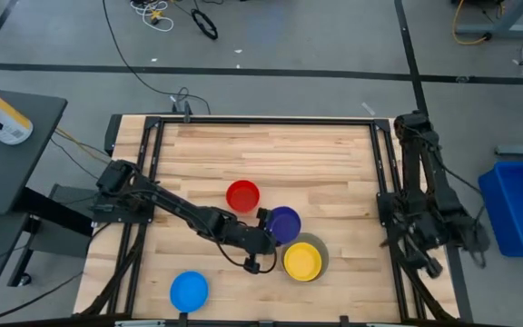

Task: Nest bowls inside each other
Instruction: Stack the dark blue bowl on the yellow bowl

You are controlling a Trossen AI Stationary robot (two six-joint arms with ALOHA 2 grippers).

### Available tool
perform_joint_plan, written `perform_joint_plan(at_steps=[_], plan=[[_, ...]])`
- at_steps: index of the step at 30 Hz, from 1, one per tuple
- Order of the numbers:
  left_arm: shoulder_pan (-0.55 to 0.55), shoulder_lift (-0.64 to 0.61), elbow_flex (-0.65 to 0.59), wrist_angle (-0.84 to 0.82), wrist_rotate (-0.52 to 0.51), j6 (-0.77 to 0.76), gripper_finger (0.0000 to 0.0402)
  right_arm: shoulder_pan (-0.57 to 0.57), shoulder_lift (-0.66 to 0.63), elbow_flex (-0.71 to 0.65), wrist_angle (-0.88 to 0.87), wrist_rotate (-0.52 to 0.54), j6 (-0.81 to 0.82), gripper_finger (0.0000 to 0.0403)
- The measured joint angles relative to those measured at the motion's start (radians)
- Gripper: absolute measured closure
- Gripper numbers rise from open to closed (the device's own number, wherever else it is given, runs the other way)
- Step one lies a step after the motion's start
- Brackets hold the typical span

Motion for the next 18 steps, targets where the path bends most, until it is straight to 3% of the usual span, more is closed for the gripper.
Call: perform_joint_plan(at_steps=[2, 3, 5, 7, 8, 9, 11, 13, 18], plan=[[0.000, 0.000, 0.000, 0.000, 0.002, 0.003, 0.0396, -0.050, 0.015, -0.027, 0.248, -0.168, -0.227, 0.0136], [0.000, 0.000, 0.000, 0.000, 0.002, 0.004, 0.0396, -0.082, 0.024, -0.055, 0.395, -0.311, -0.383, 0.0134], [0.000, 0.000, 0.000, 0.007, 0.003, 0.006, 0.0396, -0.146, 0.034, -0.115, 0.671, -0.730, -0.692, 0.0131], [0.000, 0.000, 0.000, 0.010, 0.003, 0.007, 0.0396, -0.201, 0.025, -0.173, 0.767, -1.044, -0.820, 0.0129], [0.000, 0.000, 0.000, 0.010, 0.003, 0.008, 0.0396, -0.222, 0.023, -0.209, 0.778, -1.093, -0.819, 0.0128], [-0.001, 0.000, 0.000, 0.012, 0.006, 0.008, 0.0396, -0.242, 0.025, -0.253, 0.813, -1.075, -0.812, 0.0128], [-0.002, -0.001, 0.000, 0.017, 0.013, 0.008, 0.0396, -0.283, 0.027, -0.336, 0.897, -0.958, -0.806, 0.0129], [-0.006, -0.001, -0.001, 0.013, 0.012, 0.008, 0.0396, -0.344, 0.025, -0.331, 0.888, -0.869, -0.777, 0.0132], [-0.013, -0.001, -0.001, 0.012, 0.019, 0.010, 0.0396, -0.534, 0.024, -0.333, 0.839, -1.007, -0.797, 0.0145]])
